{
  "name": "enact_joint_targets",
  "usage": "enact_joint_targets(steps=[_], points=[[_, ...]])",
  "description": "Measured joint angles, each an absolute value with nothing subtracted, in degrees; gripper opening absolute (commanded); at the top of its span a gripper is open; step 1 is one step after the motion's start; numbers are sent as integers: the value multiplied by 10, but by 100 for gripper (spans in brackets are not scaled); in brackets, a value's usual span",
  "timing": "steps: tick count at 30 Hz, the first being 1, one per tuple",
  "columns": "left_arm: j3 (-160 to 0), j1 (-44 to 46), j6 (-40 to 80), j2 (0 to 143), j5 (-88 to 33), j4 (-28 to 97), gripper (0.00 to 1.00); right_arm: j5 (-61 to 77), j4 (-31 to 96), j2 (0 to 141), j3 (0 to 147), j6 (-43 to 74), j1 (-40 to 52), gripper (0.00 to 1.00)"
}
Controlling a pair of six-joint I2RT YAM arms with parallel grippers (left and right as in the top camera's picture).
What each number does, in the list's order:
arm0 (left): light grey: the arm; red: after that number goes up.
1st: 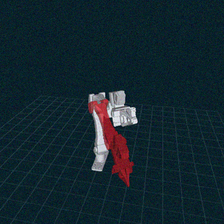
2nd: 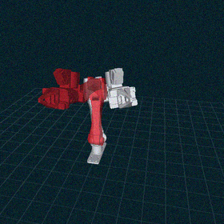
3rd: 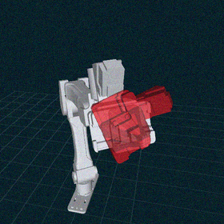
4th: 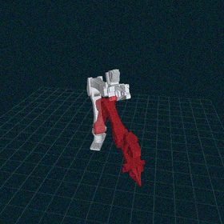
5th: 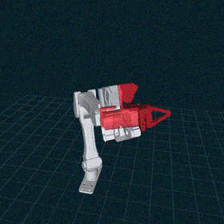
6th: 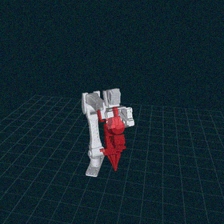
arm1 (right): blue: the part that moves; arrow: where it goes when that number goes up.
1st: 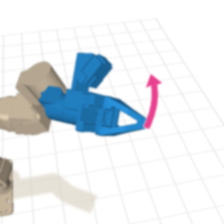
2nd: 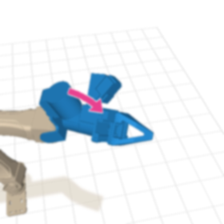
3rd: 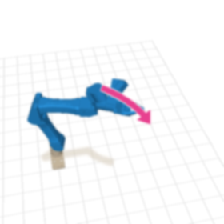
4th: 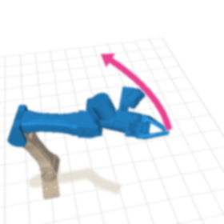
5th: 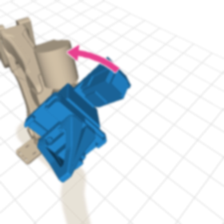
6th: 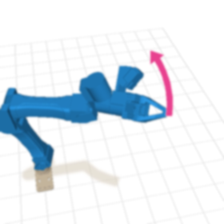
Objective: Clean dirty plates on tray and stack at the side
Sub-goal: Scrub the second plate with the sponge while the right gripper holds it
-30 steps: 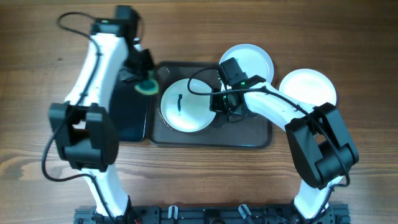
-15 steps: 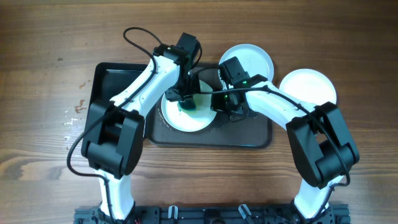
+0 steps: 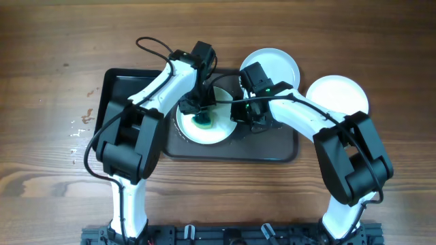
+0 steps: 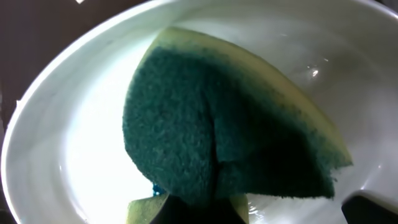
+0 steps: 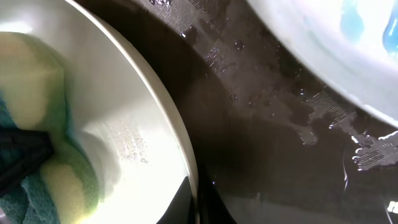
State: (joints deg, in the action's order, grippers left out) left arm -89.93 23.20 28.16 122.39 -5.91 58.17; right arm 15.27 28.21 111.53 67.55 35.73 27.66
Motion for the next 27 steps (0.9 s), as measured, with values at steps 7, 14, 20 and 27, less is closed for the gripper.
enact_joint_targets(steps=[7, 14, 20, 27], points=[[-900, 200, 261, 1227, -61, 602, 4, 174, 291, 1115, 676, 355, 274, 4], [-900, 180, 242, 1228, -60, 616, 4, 187, 295, 1115, 676, 353, 269, 4], [-899, 212, 238, 1228, -91, 597, 4, 184, 303, 1116, 675, 350, 261, 4], [-899, 269, 264, 1229, -122, 533, 4, 182, 304, 1116, 675, 351, 258, 4]])
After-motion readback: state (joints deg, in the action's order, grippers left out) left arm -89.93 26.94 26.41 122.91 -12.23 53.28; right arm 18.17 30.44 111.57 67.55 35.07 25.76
